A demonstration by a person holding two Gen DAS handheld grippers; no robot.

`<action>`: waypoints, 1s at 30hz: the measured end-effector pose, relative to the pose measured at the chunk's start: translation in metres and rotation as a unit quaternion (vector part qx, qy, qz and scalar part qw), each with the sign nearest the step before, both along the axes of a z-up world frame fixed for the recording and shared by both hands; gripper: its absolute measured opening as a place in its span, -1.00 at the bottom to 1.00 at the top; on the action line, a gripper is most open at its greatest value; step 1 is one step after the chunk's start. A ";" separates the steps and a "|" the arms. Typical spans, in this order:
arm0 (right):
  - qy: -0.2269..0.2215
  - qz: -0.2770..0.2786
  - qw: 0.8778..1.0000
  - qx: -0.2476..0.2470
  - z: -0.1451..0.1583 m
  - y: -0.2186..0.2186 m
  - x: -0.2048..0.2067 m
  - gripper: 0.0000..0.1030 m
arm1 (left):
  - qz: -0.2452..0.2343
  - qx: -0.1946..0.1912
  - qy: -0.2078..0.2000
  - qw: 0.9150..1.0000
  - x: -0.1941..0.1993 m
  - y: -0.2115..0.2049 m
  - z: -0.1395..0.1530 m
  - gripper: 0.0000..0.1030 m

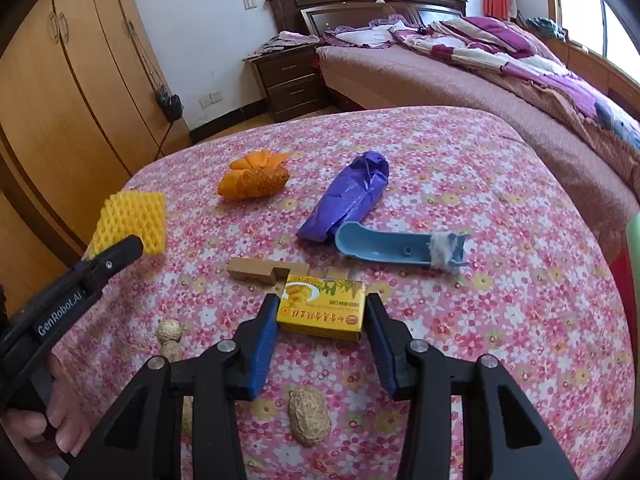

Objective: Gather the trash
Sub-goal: 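Grasp the square yellow mesh pad with the left tool while the right tool grasps the yellow box, then carry the mesh pad and yellow box over the red bucket and open both tools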

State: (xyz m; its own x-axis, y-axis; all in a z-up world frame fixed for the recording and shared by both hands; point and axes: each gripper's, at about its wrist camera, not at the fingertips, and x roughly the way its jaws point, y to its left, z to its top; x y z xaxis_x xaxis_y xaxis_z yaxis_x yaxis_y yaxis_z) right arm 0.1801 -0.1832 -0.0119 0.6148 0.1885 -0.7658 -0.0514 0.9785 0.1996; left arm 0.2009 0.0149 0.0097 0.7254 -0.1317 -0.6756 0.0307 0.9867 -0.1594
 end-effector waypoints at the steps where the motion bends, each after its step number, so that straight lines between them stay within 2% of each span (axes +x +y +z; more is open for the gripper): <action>1: 0.000 -0.001 1.000 0.006 0.002 -0.003 -0.001 -0.11 | -0.001 0.000 -0.001 1.000 -0.001 0.000 0.000 -0.62; 7: -0.014 -0.005 1.000 0.027 0.018 -0.018 -0.019 -0.11 | -0.007 -0.003 -0.007 1.000 -0.005 -0.002 0.003 -0.62; 16: -0.035 -0.041 0.997 0.061 0.036 -0.055 -0.063 -0.11 | -0.021 -0.011 -0.015 1.000 -0.015 -0.010 0.014 -0.62; 30: -0.074 -0.134 0.986 0.060 0.059 -0.143 -0.132 -0.11 | -0.103 -0.031 -0.014 0.994 -0.055 -0.065 0.043 -0.62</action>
State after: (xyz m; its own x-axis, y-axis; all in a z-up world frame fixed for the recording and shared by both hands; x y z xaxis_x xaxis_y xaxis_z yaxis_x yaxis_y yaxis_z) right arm 0.0479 -0.3258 0.0470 0.7586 0.0890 -0.6455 0.1675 0.9307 0.3253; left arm 0.1460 -0.0501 0.0529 0.6970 -0.3202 -0.6417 0.2372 0.9473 -0.2151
